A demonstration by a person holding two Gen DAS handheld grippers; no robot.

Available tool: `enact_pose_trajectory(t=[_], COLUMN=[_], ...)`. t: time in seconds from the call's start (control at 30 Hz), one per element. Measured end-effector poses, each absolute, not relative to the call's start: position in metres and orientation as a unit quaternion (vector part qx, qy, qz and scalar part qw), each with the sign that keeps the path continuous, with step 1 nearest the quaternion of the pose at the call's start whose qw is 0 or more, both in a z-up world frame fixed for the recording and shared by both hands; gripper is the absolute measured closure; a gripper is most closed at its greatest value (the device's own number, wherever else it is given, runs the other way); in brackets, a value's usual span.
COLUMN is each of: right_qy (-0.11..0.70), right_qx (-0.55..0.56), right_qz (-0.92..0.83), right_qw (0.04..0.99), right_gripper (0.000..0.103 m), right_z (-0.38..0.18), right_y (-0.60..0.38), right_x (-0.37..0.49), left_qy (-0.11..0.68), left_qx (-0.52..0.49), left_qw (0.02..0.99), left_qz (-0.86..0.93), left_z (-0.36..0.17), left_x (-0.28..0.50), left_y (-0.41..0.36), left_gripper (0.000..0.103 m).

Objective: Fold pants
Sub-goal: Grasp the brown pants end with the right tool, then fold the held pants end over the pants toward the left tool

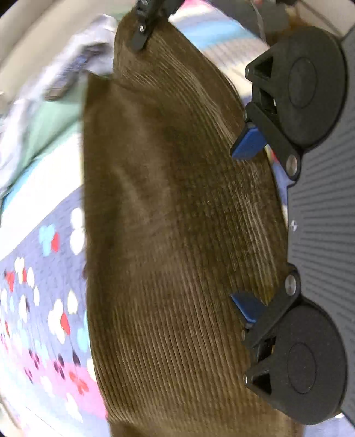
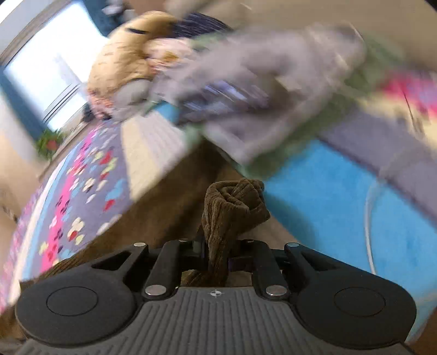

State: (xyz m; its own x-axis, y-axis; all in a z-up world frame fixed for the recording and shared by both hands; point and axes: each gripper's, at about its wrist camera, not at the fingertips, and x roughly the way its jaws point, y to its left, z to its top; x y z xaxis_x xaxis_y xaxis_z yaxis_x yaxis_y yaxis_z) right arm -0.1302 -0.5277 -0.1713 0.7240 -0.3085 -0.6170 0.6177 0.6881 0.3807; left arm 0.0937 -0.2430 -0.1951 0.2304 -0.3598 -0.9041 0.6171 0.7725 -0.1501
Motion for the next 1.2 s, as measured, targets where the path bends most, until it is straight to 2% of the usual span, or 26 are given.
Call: enact_pose_trajectory(t=[0.13,0.23,0.33,0.47,0.5,0.53,0.57,0.6,0.67,0.73,0.8,0.87,1.0,1.1,1.13,1.17,1.2], right_qy=[0.265,0.279,0.311,0.412,0.439,0.447,0.433,0.414,0.404,0.4,0.385,0.362,0.366,0.397,0.408,0.417,0.414], right_qx=[0.129,0.014,-0.085,-0.154,-0.152,-0.157,-0.168,-0.18,-0.164,-0.108,-0.064,-0.039,-0.06,-0.09,-0.104,-0.116,-0.114], right_qz=[-0.205,-0.109,0.017,0.136,0.148,0.147,0.142,0.14,0.142,0.141,0.123,0.102,0.125,0.17,0.176,0.179,0.177], right_qw=[0.933,0.954,0.946,0.888,0.873,0.868,0.874,0.881,0.889,0.899,0.912,0.926,0.92,0.897,0.89,0.884,0.886], right_gripper=[0.089,0.089,0.089,0.087,0.079,0.061,0.052,0.05,0.03,0.024,0.024,0.025,0.029,0.041,0.063,0.09,0.09], right_z=[-0.114,-0.095,-0.105,-0.169,-0.183,-0.194,-0.196,-0.193,-0.18,-0.162,-0.148,-0.142,-0.152,-0.173,-0.18,-0.184,-0.183], right_y=[-0.455,-0.371,-0.273,-0.17,-0.159,-0.15,-0.145,-0.145,-0.155,-0.182,-0.205,-0.217,-0.202,-0.173,-0.165,-0.16,-0.159], right_x=[-0.07,-0.014,0.027,0.059,0.061,0.056,0.047,0.037,0.022,0.013,0.008,0.009,0.027,0.044,0.044,0.045,0.043], left_qy=[0.542,0.524,0.503,0.497,0.502,0.509,0.515,0.519,0.525,0.525,0.52,0.519,0.519,0.516,0.515,0.513,0.511], left_qx=[0.067,0.049,0.044,0.055,0.048,0.039,0.028,0.02,0.009,-0.003,-0.015,-0.017,-0.021,-0.017,-0.017,-0.018,-0.022], left_qw=[0.789,0.817,0.846,0.861,0.859,0.856,0.853,0.85,0.846,0.844,0.844,0.843,0.844,0.847,0.849,0.85,0.852], left_qz=[-0.283,-0.236,-0.171,-0.09,-0.084,-0.081,-0.082,-0.086,-0.097,-0.115,-0.133,-0.141,-0.135,-0.126,-0.121,-0.117,-0.112], left_z=[-0.16,-0.135,-0.12,-0.126,-0.128,-0.132,-0.135,-0.137,-0.142,-0.145,-0.145,-0.144,-0.143,-0.136,-0.134,-0.133,-0.131], left_x=[0.112,0.126,0.138,0.153,0.156,0.158,0.159,0.16,0.164,0.162,0.162,0.162,0.156,0.152,0.151,0.149,0.147], left_y=[-0.171,-0.103,-0.042,0.01,0.019,0.027,0.033,0.032,0.027,0.019,0.014,0.004,0.004,0.016,0.021,0.027,0.034], left_gripper=[0.0,0.0,0.0,0.0,0.0,0.0,0.0,0.0,0.0,0.0,0.0,0.0,0.0,0.0,0.0,0.0,0.0])
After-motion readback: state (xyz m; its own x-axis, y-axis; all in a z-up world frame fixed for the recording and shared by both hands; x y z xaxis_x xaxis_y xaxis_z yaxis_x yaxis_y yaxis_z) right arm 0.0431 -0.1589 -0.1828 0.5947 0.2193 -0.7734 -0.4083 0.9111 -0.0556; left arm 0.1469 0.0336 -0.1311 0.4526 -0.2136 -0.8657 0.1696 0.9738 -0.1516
